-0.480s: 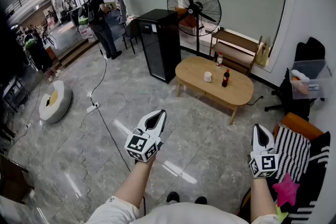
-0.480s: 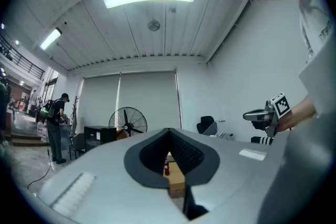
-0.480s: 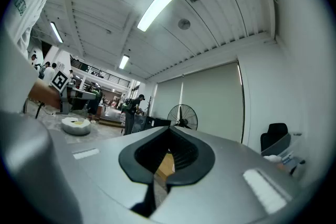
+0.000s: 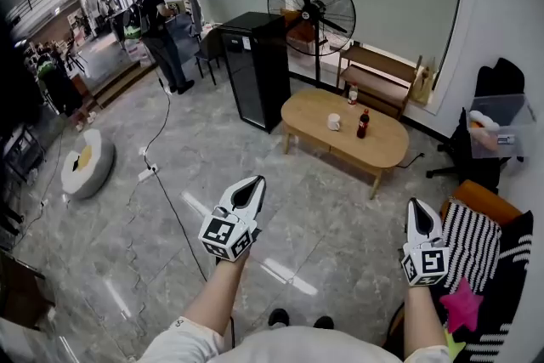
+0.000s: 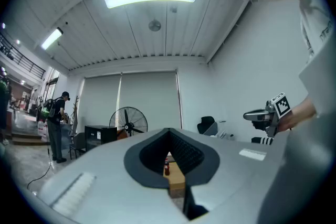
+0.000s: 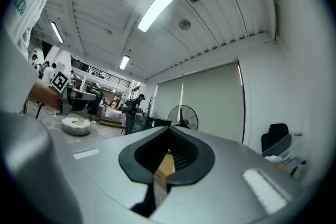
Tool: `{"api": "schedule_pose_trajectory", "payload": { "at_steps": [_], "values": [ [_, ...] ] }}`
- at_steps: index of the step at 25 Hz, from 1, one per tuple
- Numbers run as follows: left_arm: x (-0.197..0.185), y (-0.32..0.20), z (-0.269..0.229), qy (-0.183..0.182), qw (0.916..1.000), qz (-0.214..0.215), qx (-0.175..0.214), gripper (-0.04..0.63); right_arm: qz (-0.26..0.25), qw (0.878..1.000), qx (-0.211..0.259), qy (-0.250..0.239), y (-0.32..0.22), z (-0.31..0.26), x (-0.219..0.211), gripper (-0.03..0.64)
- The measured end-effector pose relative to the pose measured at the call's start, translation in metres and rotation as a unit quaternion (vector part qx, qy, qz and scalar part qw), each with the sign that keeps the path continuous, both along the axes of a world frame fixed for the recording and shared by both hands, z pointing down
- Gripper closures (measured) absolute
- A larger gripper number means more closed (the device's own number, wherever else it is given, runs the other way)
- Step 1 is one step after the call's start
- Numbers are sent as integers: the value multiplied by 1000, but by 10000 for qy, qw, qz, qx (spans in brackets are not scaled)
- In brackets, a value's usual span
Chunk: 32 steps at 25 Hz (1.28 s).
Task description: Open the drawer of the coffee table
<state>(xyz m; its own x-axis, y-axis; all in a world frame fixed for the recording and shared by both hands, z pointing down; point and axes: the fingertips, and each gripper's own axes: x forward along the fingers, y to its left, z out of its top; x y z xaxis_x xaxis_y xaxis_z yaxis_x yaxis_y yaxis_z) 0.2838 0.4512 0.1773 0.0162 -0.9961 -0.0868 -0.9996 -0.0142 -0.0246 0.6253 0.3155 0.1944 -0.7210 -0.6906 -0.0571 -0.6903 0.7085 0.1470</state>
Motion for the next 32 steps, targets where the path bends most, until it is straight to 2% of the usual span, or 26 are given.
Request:
{"api": "schedule_pose_trajectory", "payload": {
  "at_steps": [2,3,4,5,21,26,32],
  "values": [
    [0,0,1,10,10000,-7,1,597,45,9998,13,-182,-4,-3,3,612],
    [0,0,1,19,10000,-14,1,597,81,9995,18,-291,-8,-4,4,527],
    [0,1,2,27,10000,-21,1,597,105,9992,18,-390,-11,-5,5,194],
    [-1,1,2,35,10000,-29,2,597,108,9989,15,-453,-14,-5,4,27],
    [-10,10,3,62,9999,-132,29,597,-251,9989,-181,-339,-2,5,-13,26],
    [-24,17,10,-5,10000,-47,-20,597,-353,9988,-216,-271,8,12,-40,26],
    [-63,21,18,58,9999,112,-61,597,-377,9989,-250,-144,27,16,-87,26]
  ]
}}
